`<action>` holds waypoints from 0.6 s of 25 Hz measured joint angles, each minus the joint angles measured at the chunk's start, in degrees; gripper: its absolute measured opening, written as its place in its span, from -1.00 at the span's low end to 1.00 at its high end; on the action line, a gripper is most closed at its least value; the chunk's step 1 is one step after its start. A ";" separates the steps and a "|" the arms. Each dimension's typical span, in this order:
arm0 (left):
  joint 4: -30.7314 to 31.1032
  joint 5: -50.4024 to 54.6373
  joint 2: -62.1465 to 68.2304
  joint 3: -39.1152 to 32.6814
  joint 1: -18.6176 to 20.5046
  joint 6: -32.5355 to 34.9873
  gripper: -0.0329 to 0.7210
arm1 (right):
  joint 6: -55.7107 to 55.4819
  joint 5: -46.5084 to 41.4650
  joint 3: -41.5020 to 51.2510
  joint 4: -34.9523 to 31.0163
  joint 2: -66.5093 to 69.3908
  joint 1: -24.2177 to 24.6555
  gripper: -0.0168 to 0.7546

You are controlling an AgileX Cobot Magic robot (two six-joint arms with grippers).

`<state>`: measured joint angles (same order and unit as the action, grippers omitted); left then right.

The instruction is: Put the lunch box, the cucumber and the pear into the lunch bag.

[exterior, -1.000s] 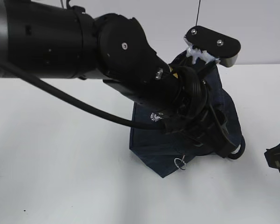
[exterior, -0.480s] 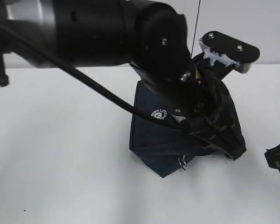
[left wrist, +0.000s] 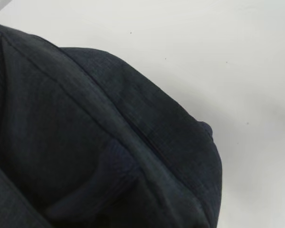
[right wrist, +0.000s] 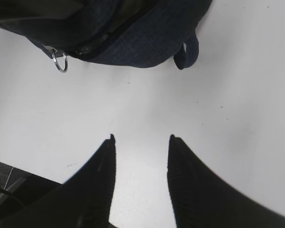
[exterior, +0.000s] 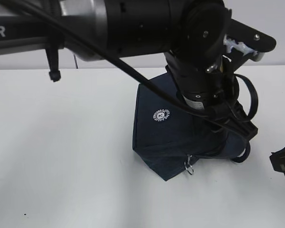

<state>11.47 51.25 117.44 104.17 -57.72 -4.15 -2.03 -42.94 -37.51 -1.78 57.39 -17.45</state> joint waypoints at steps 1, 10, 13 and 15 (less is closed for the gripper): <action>0.35 0.26 0.35 0.22 0.00 -0.07 -0.03 | 0.00 0.00 0.00 0.00 0.00 0.00 -0.19; 4.72 2.43 2.41 0.27 -0.13 -1.02 -0.87 | 0.00 0.00 0.00 0.41 0.00 0.00 -0.19; 7.16 2.92 2.41 0.27 -0.13 -4.12 -0.94 | 0.00 0.00 0.00 0.41 0.00 0.00 -0.19; 8.35 3.14 1.96 0.27 -0.13 -6.31 -0.94 | 0.00 0.00 0.00 0.41 0.00 0.00 -0.19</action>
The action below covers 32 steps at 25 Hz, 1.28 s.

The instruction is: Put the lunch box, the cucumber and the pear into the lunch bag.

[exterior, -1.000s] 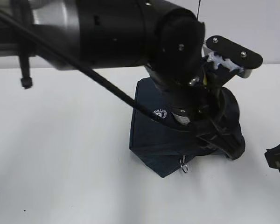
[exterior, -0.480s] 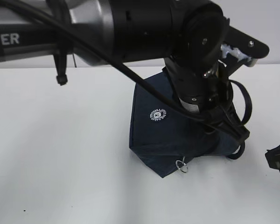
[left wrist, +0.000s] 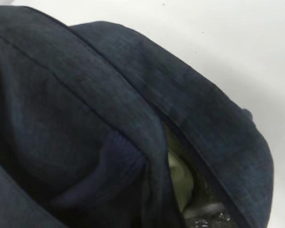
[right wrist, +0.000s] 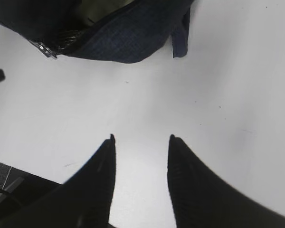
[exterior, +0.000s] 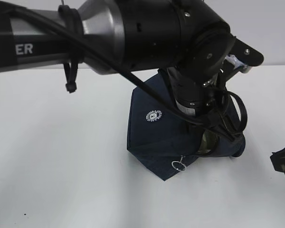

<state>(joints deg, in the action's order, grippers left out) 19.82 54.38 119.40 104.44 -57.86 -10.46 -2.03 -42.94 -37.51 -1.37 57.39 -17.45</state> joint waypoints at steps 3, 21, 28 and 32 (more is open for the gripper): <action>0.29 0.11 -1.60 0.00 0.70 -1.68 -0.94 | 0.00 0.00 0.00 -0.35 0.00 0.00 -0.20; -29.82 4.99 -4.17 0.00 17.82 2.85 -0.95 | 4.07 2.00 0.00 -6.00 0.00 0.00 -0.20; -38.71 7.99 -4.17 0.00 21.19 7.73 -0.95 | 19.93 3.60 0.00 -22.65 0.00 0.00 -0.20; -42.41 9.98 -4.17 0.00 22.89 10.46 -0.95 | 27.96 6.69 2.39 -31.05 0.00 0.00 -0.20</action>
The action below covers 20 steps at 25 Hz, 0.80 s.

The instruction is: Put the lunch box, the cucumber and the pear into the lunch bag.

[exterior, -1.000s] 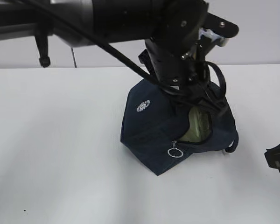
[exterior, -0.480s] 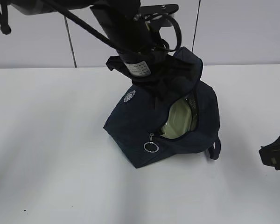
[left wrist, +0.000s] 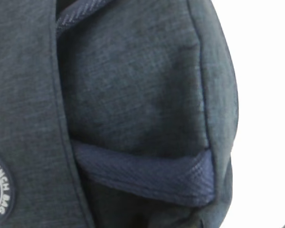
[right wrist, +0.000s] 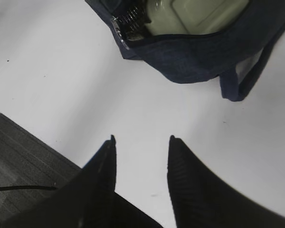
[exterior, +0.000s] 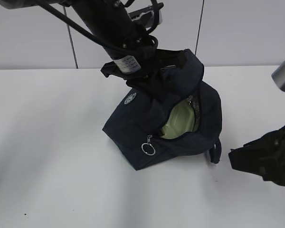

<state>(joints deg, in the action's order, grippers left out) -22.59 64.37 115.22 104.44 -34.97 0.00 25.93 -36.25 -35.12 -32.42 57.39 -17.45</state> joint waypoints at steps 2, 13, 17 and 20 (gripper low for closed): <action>-1.50 1.00 0.00 0.00 1.04 1.63 -0.95 | 5.33 2.46 2.57 -6.48 0.00 0.00 -0.20; -9.66 4.42 0.00 0.00 5.30 9.43 -0.95 | 57.99 5.22 12.67 -61.33 0.39 0.00 -0.34; -9.98 5.47 0.00 0.00 5.36 10.35 -0.95 | 70.02 1.00 14.04 -68.55 3.89 0.00 -0.34; -9.98 5.65 0.00 0.00 5.36 11.06 -0.95 | 72.90 -2.80 14.17 -69.32 7.98 0.00 -0.34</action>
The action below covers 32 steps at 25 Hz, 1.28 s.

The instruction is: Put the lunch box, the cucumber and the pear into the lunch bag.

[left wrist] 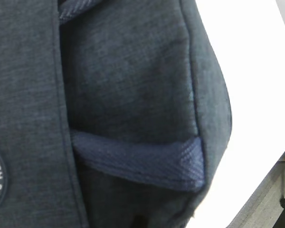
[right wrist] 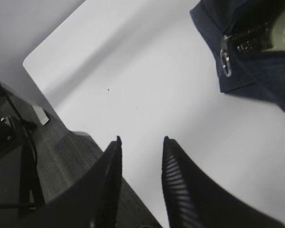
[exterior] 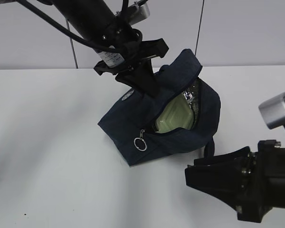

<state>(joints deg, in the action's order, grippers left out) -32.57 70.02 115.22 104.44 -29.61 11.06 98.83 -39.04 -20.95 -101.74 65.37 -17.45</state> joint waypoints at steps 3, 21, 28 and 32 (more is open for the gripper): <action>-0.04 0.04 0.00 0.00 0.00 0.52 -0.95 | 1.27 -2.70 0.00 -0.14 4.52 0.00 -0.34; -0.82 0.11 0.00 0.00 0.00 2.12 -0.95 | 13.97 -8.05 -9.39 -0.59 25.30 0.00 -0.34; -0.87 0.11 0.00 0.00 0.00 2.12 -0.95 | 20.94 -7.71 -12.77 -0.72 30.30 0.00 -0.34; -0.87 0.11 0.00 0.00 0.00 2.12 -0.95 | 24.03 -5.39 -14.46 -0.85 31.76 0.00 -0.33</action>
<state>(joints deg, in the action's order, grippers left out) -33.44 70.13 115.22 104.44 -29.61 13.18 122.86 -44.43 -35.41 -102.59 97.13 -17.45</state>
